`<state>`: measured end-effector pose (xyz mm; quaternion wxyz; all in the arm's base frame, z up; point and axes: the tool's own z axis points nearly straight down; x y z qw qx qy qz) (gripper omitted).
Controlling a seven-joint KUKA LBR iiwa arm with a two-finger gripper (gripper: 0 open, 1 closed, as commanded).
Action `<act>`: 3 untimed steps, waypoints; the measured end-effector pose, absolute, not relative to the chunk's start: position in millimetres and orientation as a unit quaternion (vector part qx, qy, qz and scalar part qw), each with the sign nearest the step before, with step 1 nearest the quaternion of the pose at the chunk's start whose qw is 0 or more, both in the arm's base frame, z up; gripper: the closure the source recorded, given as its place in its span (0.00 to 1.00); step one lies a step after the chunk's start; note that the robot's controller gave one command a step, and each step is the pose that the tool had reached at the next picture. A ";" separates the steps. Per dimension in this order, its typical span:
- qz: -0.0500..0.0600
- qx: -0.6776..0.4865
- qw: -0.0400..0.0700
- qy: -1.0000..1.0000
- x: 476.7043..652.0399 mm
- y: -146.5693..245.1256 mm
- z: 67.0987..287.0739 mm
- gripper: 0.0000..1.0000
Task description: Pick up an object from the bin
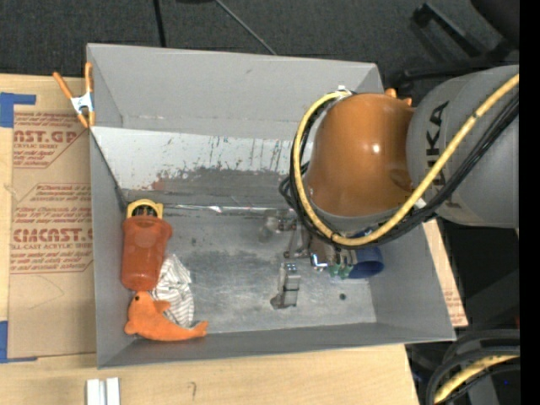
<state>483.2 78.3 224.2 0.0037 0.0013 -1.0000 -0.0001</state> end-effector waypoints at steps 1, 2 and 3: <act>-0.001 0.000 0.000 -1.000 484.8 77.8 228.6 0.00; -0.002 -0.007 -0.004 -1.000 528.3 159.6 146.2 0.00; 0.000 0.045 0.002 -0.999 523.3 180.4 119.7 0.00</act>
Offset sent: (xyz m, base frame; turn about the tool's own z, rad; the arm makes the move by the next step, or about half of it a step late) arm 0.0783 0.1500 -0.1542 0.0253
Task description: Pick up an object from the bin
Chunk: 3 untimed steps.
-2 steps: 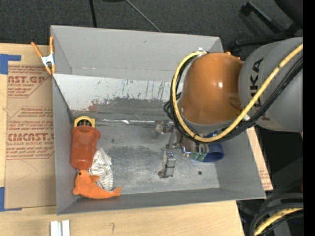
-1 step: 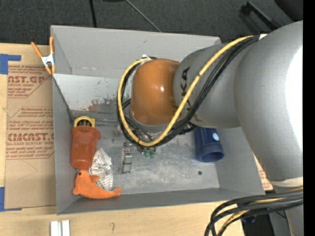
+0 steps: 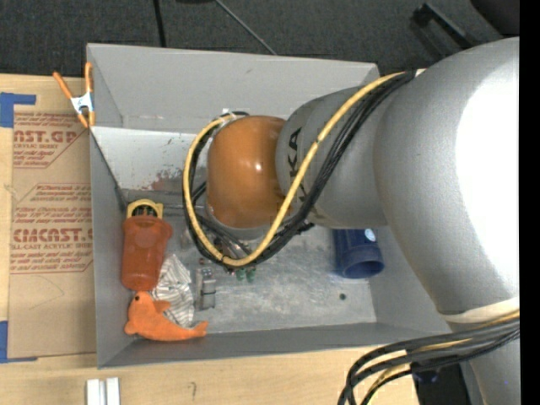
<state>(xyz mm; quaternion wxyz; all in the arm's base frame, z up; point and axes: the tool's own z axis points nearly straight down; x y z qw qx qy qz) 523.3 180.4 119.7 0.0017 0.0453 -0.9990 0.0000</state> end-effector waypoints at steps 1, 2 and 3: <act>0.000 0.246 -0.001 -0.969 511.0 193.0 136.8 0.00; 0.001 0.275 0.000 -0.961 495.3 194.1 97.8 0.00; -0.001 0.381 -0.008 -0.924 489.9 201.7 73.1 1.00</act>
Offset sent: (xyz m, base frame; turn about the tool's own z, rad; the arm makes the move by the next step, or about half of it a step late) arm -0.0400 0.0188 -0.0497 -0.3381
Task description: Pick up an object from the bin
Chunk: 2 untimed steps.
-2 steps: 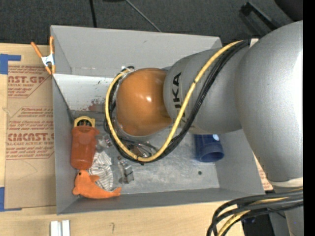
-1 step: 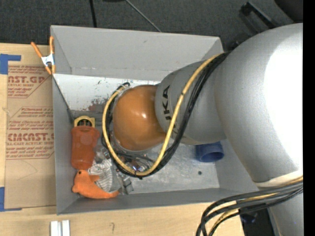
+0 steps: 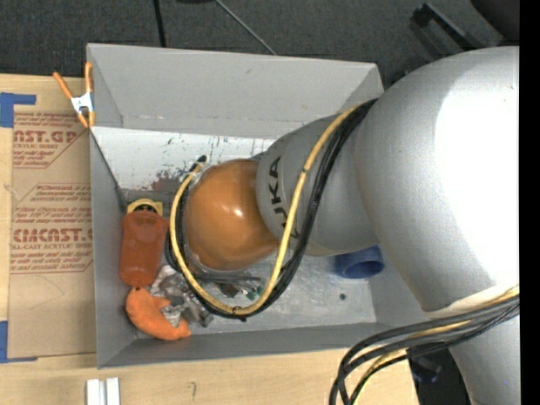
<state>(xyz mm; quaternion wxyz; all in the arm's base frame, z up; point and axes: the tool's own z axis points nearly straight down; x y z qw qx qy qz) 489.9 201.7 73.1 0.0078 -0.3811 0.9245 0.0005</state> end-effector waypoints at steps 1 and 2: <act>0.001 -0.380 0.008 0.925 489.9 201.6 73.3 1.00; 0.000 -0.380 0.005 0.925 489.2 201.3 76.7 1.00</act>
Offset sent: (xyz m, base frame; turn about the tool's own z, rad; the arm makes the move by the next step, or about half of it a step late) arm 0.0001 0.0002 0.0372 0.0000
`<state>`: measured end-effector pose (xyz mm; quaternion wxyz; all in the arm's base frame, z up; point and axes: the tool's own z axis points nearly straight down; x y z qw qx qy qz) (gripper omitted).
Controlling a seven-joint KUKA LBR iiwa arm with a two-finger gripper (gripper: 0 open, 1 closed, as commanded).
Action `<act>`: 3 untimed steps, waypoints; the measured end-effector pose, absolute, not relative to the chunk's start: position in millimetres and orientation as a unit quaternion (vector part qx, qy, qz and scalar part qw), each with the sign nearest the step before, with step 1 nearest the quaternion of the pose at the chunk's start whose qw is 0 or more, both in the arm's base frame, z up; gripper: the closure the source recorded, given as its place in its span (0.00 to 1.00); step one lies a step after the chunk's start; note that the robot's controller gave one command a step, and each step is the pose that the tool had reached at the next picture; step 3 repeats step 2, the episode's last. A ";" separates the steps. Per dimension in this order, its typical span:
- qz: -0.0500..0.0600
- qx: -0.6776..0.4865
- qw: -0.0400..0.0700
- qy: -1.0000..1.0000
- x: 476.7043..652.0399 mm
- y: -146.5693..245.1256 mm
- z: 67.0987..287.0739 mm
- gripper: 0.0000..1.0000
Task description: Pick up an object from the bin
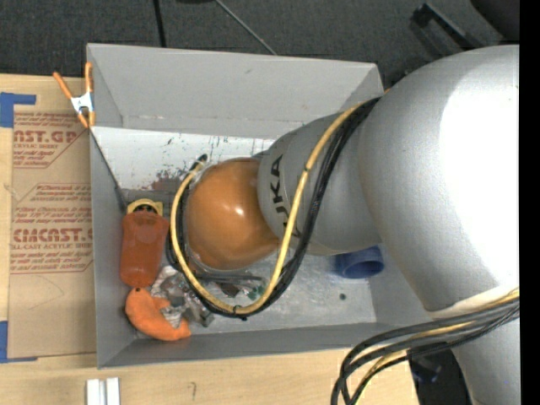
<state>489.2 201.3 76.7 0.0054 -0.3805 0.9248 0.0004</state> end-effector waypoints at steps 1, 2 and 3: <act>0.000 -0.381 0.001 0.925 487.6 201.0 89.9 1.00; 0.000 -0.380 0.000 0.925 487.7 201.2 110.1 1.00; 0.000 -0.380 0.000 0.925 487.7 201.2 110.1 1.00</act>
Offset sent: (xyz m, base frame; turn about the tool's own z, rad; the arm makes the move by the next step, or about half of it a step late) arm 0.0000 0.0001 0.0456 0.0000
